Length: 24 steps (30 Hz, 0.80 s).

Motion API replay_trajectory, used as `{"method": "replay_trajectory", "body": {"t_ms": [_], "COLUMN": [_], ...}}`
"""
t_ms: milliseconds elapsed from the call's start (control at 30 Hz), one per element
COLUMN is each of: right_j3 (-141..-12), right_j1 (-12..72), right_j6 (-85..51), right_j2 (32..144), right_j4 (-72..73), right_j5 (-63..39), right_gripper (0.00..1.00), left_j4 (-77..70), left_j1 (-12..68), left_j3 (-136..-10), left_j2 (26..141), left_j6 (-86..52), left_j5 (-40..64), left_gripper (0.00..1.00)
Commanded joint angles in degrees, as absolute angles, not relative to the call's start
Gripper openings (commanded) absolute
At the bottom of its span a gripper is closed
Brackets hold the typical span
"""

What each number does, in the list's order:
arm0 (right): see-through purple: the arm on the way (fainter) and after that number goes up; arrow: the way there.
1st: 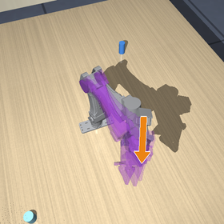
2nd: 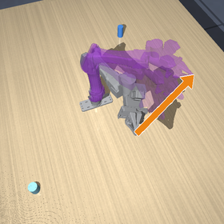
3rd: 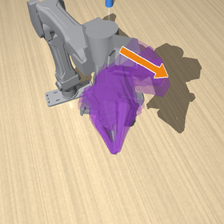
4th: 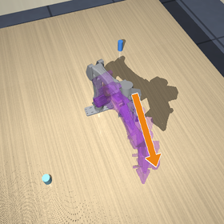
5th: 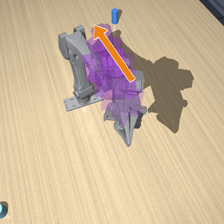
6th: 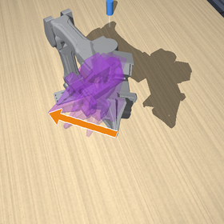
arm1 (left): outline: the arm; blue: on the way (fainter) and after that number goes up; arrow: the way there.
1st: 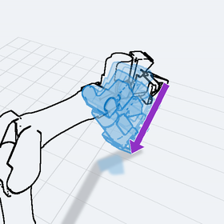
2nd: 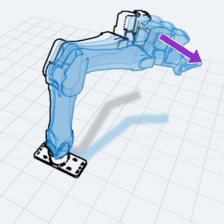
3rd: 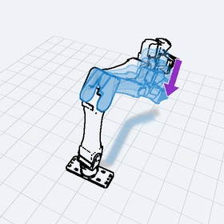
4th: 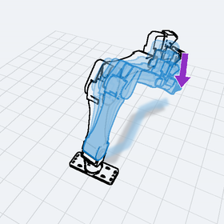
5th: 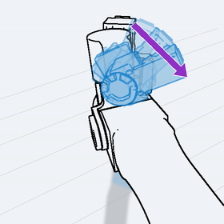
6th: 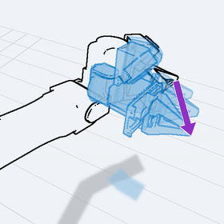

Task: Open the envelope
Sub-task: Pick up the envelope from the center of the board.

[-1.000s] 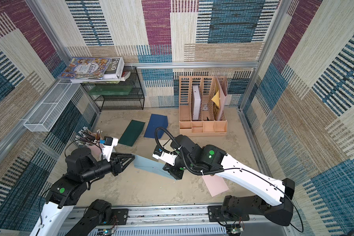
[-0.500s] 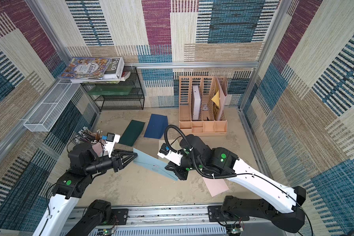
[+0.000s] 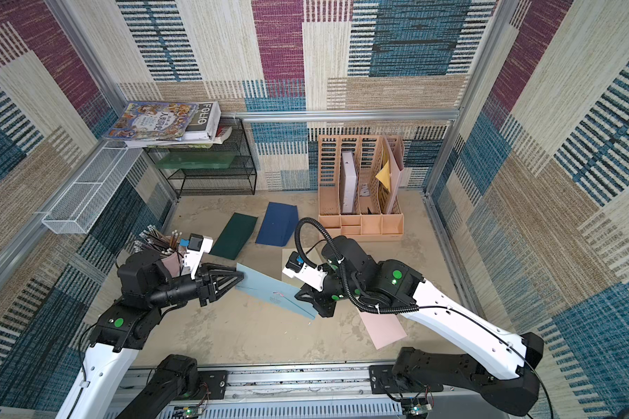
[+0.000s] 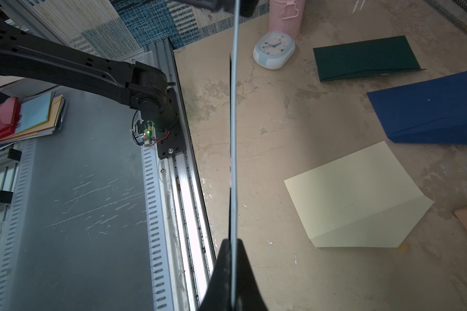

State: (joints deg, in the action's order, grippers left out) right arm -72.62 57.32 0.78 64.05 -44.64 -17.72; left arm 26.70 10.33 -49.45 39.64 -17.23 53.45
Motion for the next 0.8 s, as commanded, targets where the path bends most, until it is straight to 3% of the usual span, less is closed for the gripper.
{"method": "replay_trajectory", "body": {"t_ms": [0, 300, 600, 667, 767], "right_j3": [-72.6, -72.2, -71.6, -71.8, -71.9], "right_j1": [57.4, 57.5, 58.1, 58.1, 57.5], "right_j6": [1.2, 1.5, 1.6, 1.5, 1.4], "right_j2": [64.0, 63.3, 64.2, 64.8, 65.3], "right_j4": [-42.4, -42.3, -41.9, -41.9, -41.7], "right_j5": [-18.8, -19.7, -21.8, -21.0, -20.9], "right_gripper": [0.00, 0.00, 0.00, 0.00, 0.00], "left_j4": [27.3, 30.5, 27.3, 26.1, 25.9], "left_j1": [10.2, 9.6, 9.3, 9.3, 9.3], "left_j3": [-50.0, -51.7, -51.7, -51.3, -51.2], "left_j2": [40.0, 40.8, 42.3, 42.6, 42.5], "left_j6": [-15.3, -12.0, -12.2, -13.0, -13.2], "left_j5": [55.2, 52.8, 59.4, 61.9, 63.0], "left_gripper": [0.41, 0.42, 0.40, 0.30, 0.04]}}
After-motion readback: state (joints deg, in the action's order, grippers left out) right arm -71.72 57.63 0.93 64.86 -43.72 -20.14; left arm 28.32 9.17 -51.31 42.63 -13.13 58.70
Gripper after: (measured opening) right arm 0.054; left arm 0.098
